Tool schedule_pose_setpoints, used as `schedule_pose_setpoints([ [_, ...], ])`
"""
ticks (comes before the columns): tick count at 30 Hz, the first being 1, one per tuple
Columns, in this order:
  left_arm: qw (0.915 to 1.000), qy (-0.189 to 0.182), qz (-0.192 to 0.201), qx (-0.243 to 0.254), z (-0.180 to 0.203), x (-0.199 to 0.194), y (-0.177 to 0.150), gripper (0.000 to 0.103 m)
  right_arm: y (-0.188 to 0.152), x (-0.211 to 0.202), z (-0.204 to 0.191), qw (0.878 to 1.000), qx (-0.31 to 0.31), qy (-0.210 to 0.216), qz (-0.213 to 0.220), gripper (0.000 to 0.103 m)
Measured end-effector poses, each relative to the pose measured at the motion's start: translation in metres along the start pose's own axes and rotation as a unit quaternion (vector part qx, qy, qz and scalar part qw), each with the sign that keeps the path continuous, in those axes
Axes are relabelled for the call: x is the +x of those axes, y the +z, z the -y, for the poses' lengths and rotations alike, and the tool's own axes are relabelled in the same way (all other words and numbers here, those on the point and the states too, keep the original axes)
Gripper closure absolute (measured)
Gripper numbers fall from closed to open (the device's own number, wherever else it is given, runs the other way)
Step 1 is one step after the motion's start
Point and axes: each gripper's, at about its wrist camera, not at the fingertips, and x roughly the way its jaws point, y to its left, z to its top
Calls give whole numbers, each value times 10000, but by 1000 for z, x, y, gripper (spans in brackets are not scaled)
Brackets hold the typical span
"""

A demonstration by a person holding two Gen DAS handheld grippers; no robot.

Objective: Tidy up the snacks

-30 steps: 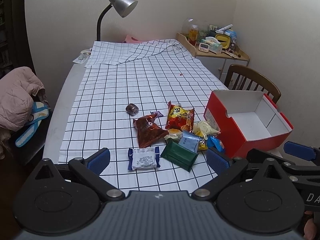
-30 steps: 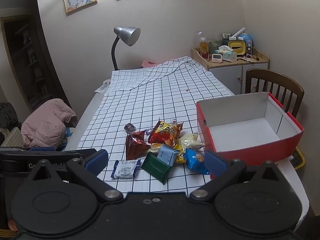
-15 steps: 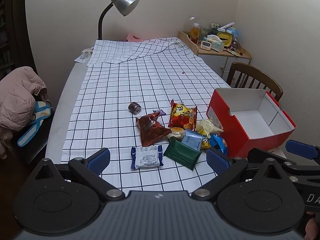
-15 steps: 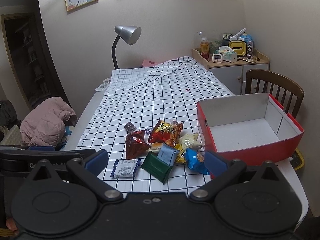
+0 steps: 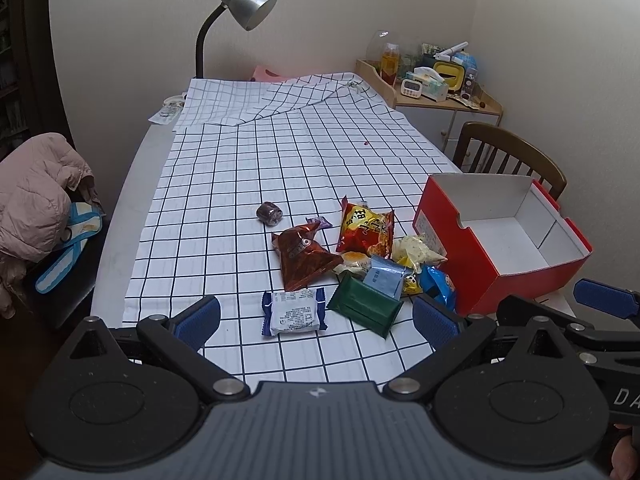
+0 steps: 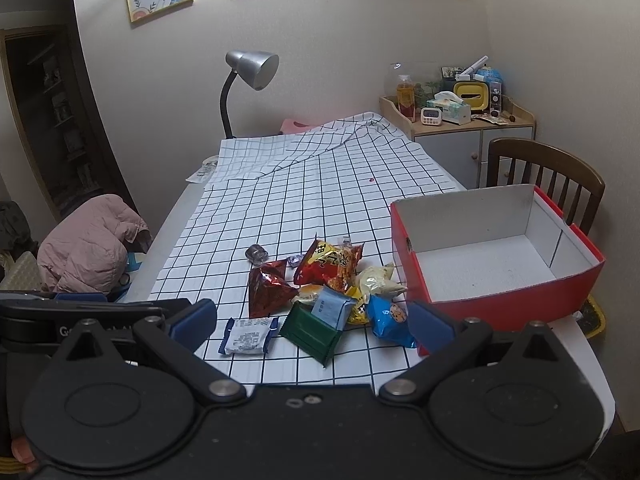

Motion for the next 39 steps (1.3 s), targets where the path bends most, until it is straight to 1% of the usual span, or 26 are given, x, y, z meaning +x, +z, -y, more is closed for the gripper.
schedule_pose_setpoints([
  [10, 10000, -25, 20, 40, 1, -2, -1, 0, -1, -4, 0, 10000, 38, -51, 47, 1],
  [22, 9999, -138, 4, 82, 2, 1, 2, 0, -2, -7, -3, 9998, 69, -155, 81, 2],
  [28, 9998, -171, -28, 25, 0, 15, 6, 0, -2, 3, -2, 9999, 5, -169, 7, 2],
  [32, 9995, -118, -177, -241, -10, 37, 5, 0, -4, 21, 4, 9996, -108, -192, -154, 4],
  [34, 9992, -71, -222, -311, -13, 47, 3, 0, -7, 32, 7, 9993, -167, -197, -287, 5],
  [37, 9985, -81, -372, -391, -17, 66, -1, 0, -14, 51, 12, 9981, -307, -242, -466, 12],
  [39, 9976, -205, -473, -455, -20, 78, -3, 0, -18, 64, 16, 9973, -384, -191, -594, 21],
])
